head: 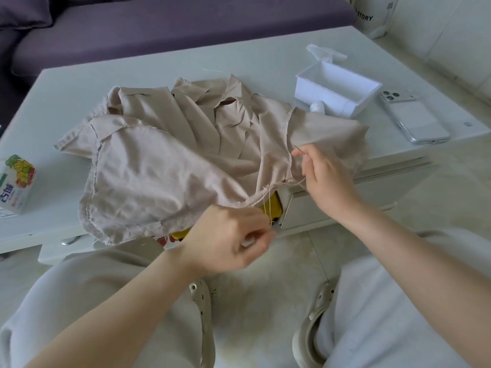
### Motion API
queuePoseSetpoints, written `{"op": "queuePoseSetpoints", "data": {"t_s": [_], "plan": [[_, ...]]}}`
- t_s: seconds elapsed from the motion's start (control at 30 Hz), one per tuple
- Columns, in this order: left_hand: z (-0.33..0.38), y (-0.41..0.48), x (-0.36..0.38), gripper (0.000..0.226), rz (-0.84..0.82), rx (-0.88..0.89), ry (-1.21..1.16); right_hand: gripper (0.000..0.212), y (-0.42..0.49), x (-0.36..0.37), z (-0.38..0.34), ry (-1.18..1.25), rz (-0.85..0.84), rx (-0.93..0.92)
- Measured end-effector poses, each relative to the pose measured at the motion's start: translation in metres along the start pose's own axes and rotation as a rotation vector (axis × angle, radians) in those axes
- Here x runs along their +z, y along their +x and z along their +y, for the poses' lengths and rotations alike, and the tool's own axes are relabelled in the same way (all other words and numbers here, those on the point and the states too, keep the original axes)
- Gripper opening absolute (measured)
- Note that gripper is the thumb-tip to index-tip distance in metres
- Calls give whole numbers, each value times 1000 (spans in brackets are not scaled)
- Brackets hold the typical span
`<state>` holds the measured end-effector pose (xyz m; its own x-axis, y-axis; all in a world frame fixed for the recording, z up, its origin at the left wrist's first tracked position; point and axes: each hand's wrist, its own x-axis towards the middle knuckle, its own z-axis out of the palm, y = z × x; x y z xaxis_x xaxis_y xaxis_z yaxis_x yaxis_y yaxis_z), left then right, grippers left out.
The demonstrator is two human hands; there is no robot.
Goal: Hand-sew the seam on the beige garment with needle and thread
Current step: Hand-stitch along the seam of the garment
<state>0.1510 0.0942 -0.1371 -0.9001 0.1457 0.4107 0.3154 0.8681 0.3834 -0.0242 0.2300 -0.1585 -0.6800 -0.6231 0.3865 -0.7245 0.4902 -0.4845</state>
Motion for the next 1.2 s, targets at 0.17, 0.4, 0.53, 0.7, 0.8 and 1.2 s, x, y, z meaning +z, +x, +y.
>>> {"op": "queuePoseSetpoints", "data": {"t_s": [0.17,0.4,0.53,0.7,0.8,1.2], "plan": [[4,8,12,15,89,-52,38,24,-8,0,-3,172,-50,-197],[-8,17,2,27,471,-408,117,19,-18,7,-11,199,-243,-186],[-11,17,2,21,479,-499,76,19,-18,7,-10,154,-321,-198],[-4,19,-6,14,468,-429,-76,21,-19,5,-5,81,-378,-233],[-8,16,6,16,226,-345,63,21,-20,6,-5,112,-181,-253],[1,30,31,68,-40,-410,-266,20,-31,-18,-27,756,-110,28]]}}
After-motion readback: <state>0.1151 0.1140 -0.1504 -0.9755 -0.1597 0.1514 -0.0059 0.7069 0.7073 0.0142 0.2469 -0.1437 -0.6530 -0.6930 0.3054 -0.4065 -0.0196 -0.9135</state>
